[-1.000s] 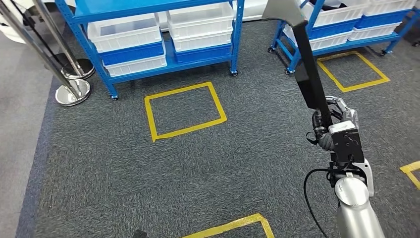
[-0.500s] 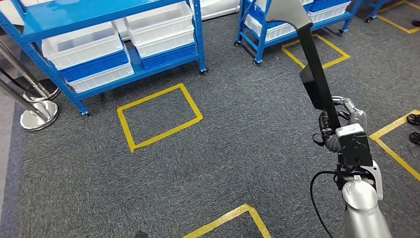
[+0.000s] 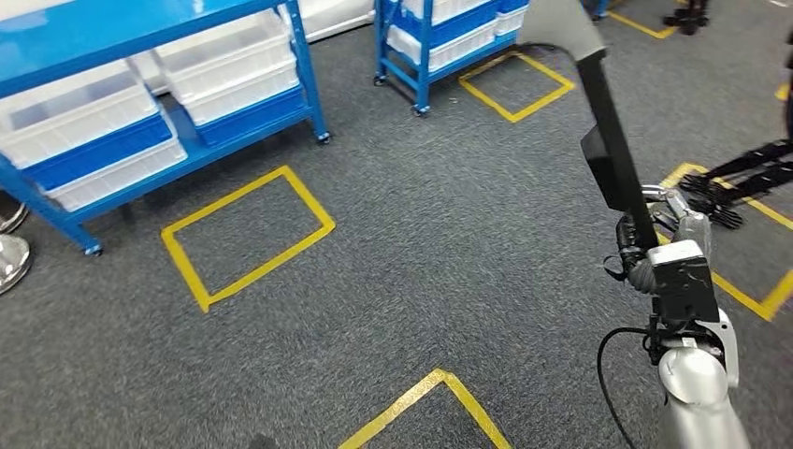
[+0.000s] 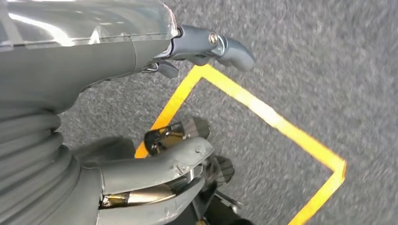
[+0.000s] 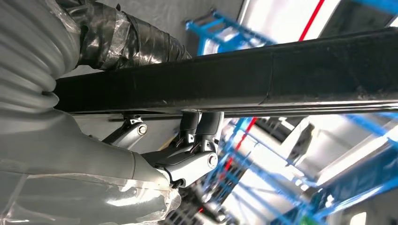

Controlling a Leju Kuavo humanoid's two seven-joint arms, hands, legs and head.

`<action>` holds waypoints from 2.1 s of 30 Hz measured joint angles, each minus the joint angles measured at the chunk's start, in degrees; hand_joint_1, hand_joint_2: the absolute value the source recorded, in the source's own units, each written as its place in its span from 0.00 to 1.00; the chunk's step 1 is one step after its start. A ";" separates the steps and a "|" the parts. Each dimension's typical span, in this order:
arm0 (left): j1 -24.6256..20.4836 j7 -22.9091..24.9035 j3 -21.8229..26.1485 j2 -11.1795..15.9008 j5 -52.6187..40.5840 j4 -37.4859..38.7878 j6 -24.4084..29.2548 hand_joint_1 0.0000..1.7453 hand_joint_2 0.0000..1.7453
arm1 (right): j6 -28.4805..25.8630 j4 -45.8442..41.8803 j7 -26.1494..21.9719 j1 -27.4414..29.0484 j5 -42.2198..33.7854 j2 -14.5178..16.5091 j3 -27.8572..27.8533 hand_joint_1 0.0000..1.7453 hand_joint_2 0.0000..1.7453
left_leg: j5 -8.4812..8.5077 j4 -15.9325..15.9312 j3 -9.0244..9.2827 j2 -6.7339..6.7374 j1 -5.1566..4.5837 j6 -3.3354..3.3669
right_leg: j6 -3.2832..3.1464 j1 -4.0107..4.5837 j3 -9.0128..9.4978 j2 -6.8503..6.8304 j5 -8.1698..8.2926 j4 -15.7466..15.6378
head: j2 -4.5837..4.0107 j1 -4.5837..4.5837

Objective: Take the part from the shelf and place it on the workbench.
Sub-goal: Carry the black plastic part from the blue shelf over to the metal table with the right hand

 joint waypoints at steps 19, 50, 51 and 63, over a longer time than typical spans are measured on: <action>0.16 -0.20 0.54 -0.39 -0.07 0.00 0.02 0.00 1.00 | -0.47 -2.12 -0.24 1.20 1.13 -0.63 -1.39 1.00 1.00 | -7.13 15.24 -5.58 -0.87 0.90 -3.02 | -1.99 -0.10 5.08 2.78 5.47 -9.68 | 0.00 -0.04; 0.03 0.12 0.98 -0.70 -0.69 0.00 0.09 0.00 1.00 | 0.50 -2.20 1.05 0.14 3.39 -2.73 -2.92 1.00 1.00 | -6.61 13.48 -4.55 -1.55 0.82 -2.98 | -1.68 -0.04 5.42 3.04 5.95 -10.45 | 0.00 0.13; 0.05 0.09 1.10 -0.69 -0.69 0.00 0.11 0.00 1.00 | 0.44 -2.21 1.05 0.16 3.43 -2.73 -2.92 1.00 1.00 | -4.93 9.80 -2.86 -3.32 0.88 -2.63 | -1.50 -0.01 5.34 3.83 6.06 -10.39 | 0.00 0.14; 0.37 -0.13 1.83 -0.85 -0.84 0.00 0.30 0.00 1.00 | -0.25 -2.83 1.02 1.94 5.93 -2.66 -2.82 1.00 1.00 | -2.23 2.45 -0.45 1.62 0.77 -0.64 | 1.61 -0.26 -1.38 -0.87 -0.05 2.89 | 0.00 0.52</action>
